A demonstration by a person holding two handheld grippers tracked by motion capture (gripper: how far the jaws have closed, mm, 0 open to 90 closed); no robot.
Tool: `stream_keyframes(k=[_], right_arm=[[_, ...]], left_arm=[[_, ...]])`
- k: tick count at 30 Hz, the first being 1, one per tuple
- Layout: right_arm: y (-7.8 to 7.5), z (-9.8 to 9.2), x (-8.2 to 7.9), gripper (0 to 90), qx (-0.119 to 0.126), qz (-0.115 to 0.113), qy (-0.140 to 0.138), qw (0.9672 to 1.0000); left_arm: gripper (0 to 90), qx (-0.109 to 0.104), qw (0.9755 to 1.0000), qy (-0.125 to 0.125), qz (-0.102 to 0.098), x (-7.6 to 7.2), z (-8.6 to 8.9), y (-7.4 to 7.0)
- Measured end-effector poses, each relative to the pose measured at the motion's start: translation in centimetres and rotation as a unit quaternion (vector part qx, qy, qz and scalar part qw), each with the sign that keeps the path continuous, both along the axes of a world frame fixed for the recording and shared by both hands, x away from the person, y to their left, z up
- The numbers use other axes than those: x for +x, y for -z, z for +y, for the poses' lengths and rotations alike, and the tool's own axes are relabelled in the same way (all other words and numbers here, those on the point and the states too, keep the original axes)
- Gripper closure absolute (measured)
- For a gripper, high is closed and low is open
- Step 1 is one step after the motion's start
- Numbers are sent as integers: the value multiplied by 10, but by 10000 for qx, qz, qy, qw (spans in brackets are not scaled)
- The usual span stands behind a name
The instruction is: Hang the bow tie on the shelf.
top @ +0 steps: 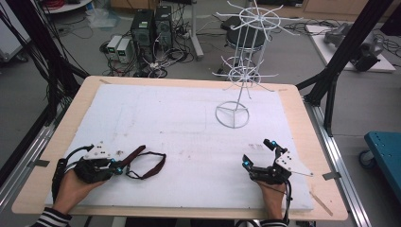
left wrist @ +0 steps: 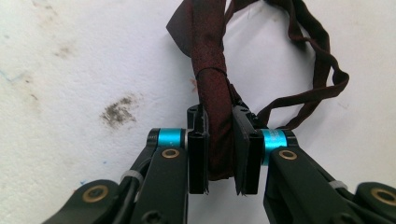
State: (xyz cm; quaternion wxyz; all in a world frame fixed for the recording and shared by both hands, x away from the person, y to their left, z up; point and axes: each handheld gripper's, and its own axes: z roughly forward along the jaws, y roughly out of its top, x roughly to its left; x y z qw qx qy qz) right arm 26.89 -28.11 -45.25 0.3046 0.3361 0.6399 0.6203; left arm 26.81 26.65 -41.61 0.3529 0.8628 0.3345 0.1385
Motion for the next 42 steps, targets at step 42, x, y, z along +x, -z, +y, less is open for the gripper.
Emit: stream_keyframes(k=[42], right_arm=[[-68,21,3,8,68,-20,-1413,9899]], left_arm=[[784,-1708,9717,1324,-958,24,-27,-51]])
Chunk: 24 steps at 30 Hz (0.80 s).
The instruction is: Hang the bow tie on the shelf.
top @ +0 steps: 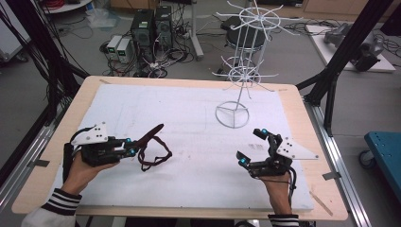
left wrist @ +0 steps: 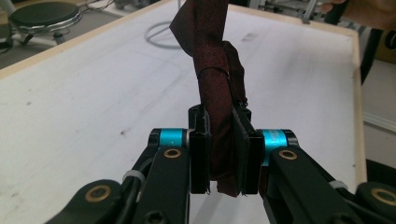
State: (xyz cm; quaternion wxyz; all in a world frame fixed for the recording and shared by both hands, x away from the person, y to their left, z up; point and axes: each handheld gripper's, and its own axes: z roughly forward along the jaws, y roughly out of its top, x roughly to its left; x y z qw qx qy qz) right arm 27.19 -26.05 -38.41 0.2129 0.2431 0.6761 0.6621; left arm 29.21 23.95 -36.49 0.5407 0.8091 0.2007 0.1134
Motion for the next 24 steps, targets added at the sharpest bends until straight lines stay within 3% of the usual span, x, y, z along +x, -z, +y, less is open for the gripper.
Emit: stream_keyframes(k=[10,17,24], right_arm=[[-23,21,6,8,-450,75,-661,9968],[-40,36,15,8,-458,80,-947,9944],[-51,52,27,17,-619,108,-1321,9892]], left_arm=[[784,-328,9989,317,-79,4,-12,-7],[785,-434,9968,650,-168,9,-27,-12],[786,-490,9942,946,-145,13,-46,-13]])
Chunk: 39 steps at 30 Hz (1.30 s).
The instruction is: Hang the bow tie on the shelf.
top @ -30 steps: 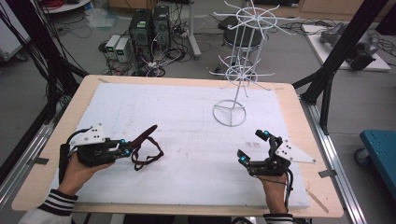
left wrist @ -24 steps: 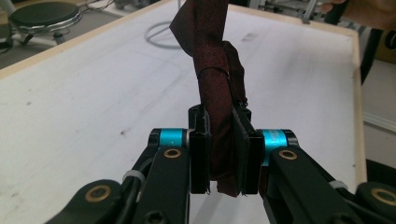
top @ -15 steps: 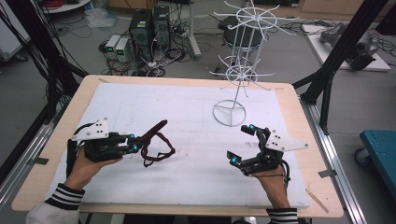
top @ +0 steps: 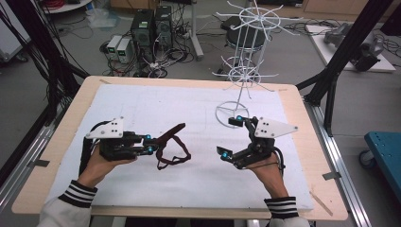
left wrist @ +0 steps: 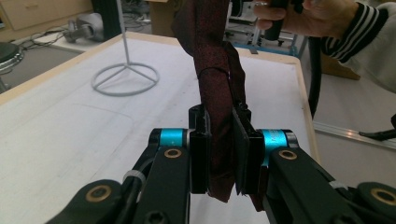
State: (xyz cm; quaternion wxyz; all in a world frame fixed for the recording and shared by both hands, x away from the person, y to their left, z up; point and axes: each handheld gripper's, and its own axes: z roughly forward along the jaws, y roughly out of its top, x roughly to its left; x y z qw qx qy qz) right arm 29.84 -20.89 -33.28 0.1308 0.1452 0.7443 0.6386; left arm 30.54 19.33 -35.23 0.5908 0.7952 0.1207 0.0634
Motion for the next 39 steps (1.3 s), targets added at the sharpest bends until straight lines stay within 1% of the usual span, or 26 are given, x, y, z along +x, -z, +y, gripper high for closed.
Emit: stream_keyframes(k=[2,5,6,10,13,17,18,20,23,24,25,26,28,31,32,33,34,36,38,39], right_arm=[[-2,4,4,29,-54,9,-108,9999],[-4,10,9,30,-86,39,-254,9996],[-5,11,10,30,-117,68,-275,9995],[-8,17,17,30,-177,34,-355,9992],[-11,21,21,30,-206,126,-444,9987],[-14,29,26,31,-312,111,-566,9978],[-15,30,27,50,-332,115,-614,9975],[-16,33,29,57,-345,129,-681,9970],[-16,38,31,67,-450,155,-766,9959],[-16,40,32,81,-534,160,-779,9954],[-17,41,33,131,-586,150,-848,9946],[-17,43,33,165,-584,127,-901,9941],[-17,45,34,167,-625,112,-951,9934],[-18,49,36,215,-626,115,-994,9930],[-19,49,36,259,-635,135,-1020,9927],[-19,50,37,293,-636,105,-1061,9923],[-20,51,37,332,-655,32,-1025,9926],[-20,52,37,424,-663,39,-1122,9915],[-20,53,36,561,-693,8,-1251,9897],[-20,53,35,634,-767,-53,-1311,9884]], left_arm=[[786,-37,10000,80,15,1,-4,1],[786,-49,9999,108,2,3,-8,1],[786,-40,9999,146,-6,4,-10,2],[787,-93,9998,188,28,5,-14,2],[788,-94,9996,263,10,6,-17,3],[788,-188,9992,340,11,8,-20,3],[787,-207,9991,370,15,8,-21,3],[788,-223,9989,406,26,8,-21,3],[787,-229,9984,516,-2,8,-25,3],[788,-226,9984,520,-2,8,-26,3],[787,-238,9983,539,11,8,-27,3],[788,-202,9982,565,-21,8,-28,2],[787,-198,9981,589,-25,8,-30,2],[787,-196,9978,638,-46,9,-33,1],[787,-212,9977,643,-48,8,-34,1],[787,-193,9977,651,-54,8,-34,0],[787,-195,9977,650,-51,8,-35,0],[787,-187,9978,628,-62,9,-35,-1],[787,-209,9979,616,-55,9,-34,-1],[787,-209,9980,591,-51,9,-34,-1]])
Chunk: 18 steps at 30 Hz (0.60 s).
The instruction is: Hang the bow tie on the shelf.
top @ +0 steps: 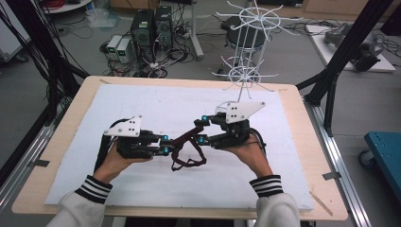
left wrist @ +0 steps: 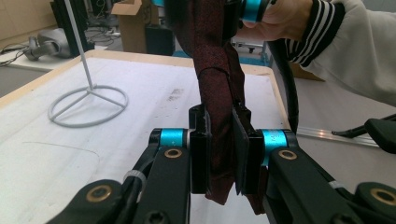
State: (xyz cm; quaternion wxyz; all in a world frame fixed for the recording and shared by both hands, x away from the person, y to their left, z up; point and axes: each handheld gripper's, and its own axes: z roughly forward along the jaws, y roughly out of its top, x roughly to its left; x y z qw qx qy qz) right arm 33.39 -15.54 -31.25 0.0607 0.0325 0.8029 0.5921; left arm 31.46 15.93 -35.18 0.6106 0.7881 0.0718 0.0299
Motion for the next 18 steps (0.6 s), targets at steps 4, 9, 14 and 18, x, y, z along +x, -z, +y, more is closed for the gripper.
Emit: stream_keyframes(k=[4,9,14,18], right_arm=[[-1,-1,-1,838,-6,-86,-255,9996],[-1,-1,-1,848,-51,-120,-238,9996],[0,-4,-1,848,-12,-94,-130,9999],[-2,-11,0,848,118,-88,33,9999]], left_arm=[[786,-37,10000,-16,-27,0,2,-1],[778,5,10000,-48,10,1,2,0],[582,-15,9991,-426,-8,0,3,-1],[36,-302,9959,-712,-474,-6,1,-1]])
